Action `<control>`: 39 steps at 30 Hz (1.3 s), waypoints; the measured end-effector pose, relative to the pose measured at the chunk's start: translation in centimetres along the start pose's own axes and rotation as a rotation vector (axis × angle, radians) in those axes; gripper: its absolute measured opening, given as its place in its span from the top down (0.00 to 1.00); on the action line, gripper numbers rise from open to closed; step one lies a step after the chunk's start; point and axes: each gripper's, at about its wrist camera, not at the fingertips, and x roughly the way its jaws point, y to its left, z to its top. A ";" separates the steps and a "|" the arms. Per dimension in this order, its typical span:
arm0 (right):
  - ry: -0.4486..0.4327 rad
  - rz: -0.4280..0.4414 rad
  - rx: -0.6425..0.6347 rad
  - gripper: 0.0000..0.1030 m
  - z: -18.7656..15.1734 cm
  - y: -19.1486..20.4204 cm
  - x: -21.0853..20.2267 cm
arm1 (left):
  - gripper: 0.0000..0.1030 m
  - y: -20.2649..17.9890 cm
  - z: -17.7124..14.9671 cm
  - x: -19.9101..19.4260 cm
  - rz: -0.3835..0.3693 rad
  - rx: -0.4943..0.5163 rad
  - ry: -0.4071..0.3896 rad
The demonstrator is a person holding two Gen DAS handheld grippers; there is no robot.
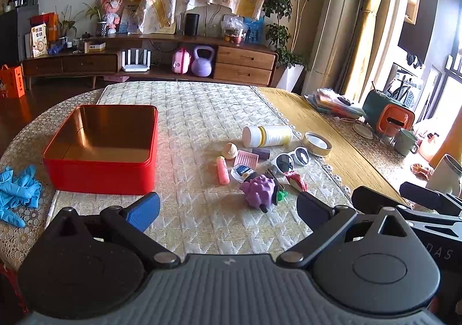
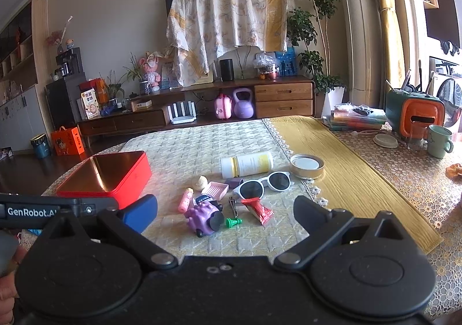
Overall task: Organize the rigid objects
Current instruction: 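Reach left tool toward purple spiky toy while right tool reaches toward red candy packet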
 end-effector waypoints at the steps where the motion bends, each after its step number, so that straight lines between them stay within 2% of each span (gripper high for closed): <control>1: 0.000 0.000 0.001 0.02 0.0 0.0 0.0 | 0.01 0.1 0.0 0.0 -0.001 0.000 -0.001; 28: 0.020 -0.001 -0.009 0.02 0.0 0.0 0.9 | 0.01 -0.2 -0.1 0.8 -0.011 -0.005 0.013; 32: 0.032 -0.008 -0.015 0.04 0.2 -1.0 2.0 | 0.01 -0.2 0.0 1.8 -0.030 -0.006 0.028; 35: 0.061 -0.019 -0.011 0.04 0.5 -2.2 3.5 | 0.01 -0.2 0.3 2.6 -0.013 0.004 0.014; 39: 0.117 -0.032 -0.020 0.05 0.7 -3.7 6.3 | 0.01 -0.4 0.7 4.4 -0.072 0.034 0.034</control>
